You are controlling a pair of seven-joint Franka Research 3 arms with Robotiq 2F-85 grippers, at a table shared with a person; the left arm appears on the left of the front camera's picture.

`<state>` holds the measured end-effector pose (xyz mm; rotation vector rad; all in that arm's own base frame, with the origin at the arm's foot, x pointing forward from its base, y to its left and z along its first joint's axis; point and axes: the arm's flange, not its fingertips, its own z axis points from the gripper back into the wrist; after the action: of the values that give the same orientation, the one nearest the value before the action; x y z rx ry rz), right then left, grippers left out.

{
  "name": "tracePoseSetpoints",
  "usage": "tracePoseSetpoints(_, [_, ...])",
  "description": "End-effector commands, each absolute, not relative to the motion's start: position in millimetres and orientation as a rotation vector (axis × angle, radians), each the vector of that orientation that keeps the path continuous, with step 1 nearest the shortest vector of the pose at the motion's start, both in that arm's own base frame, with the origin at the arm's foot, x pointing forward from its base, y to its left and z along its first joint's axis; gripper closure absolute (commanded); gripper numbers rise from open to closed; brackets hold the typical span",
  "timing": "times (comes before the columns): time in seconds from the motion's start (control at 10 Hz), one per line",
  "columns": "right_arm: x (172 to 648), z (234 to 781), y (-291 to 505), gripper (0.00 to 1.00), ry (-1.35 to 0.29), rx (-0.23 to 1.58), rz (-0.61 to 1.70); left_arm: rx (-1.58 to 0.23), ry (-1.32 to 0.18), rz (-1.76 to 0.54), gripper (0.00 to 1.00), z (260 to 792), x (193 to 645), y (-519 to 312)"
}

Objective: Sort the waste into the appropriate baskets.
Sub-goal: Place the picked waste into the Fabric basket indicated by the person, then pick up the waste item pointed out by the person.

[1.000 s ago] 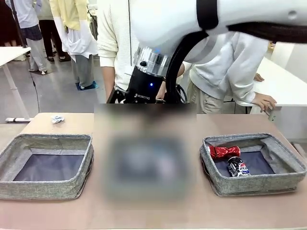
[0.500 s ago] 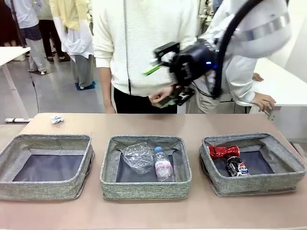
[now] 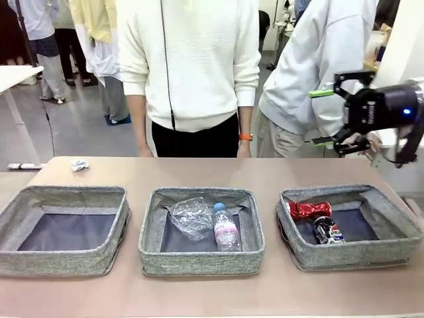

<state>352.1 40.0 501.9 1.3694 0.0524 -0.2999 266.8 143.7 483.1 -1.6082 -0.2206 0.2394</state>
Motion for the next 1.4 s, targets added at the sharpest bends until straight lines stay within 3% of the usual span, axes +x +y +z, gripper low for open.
tracePoseSetpoints(0.0, [314, 471, 18, 0.00, -0.236, 1.505, -0.438, -1.630, -0.234, 0.230, 0.00, 486, 266, 141])
tracePoseSetpoints(0.2, [292, 438, 3, 0.00, -0.395, 1.702, -0.566, -1.630, -0.234, 0.230, 0.00, 486, 266, 141])
tracePoseSetpoints(0.3, [335, 482, -9, 0.00, -0.164, 1.486, -0.494, -1.630, -0.234, 0.230, 0.00, 486, 266, 141])
tracePoseSetpoints(1.3, [335, 482, -9, 0.00, -0.164, 1.486, -0.494, -1.630, -0.234, 0.230, 0.00, 486, 266, 141])
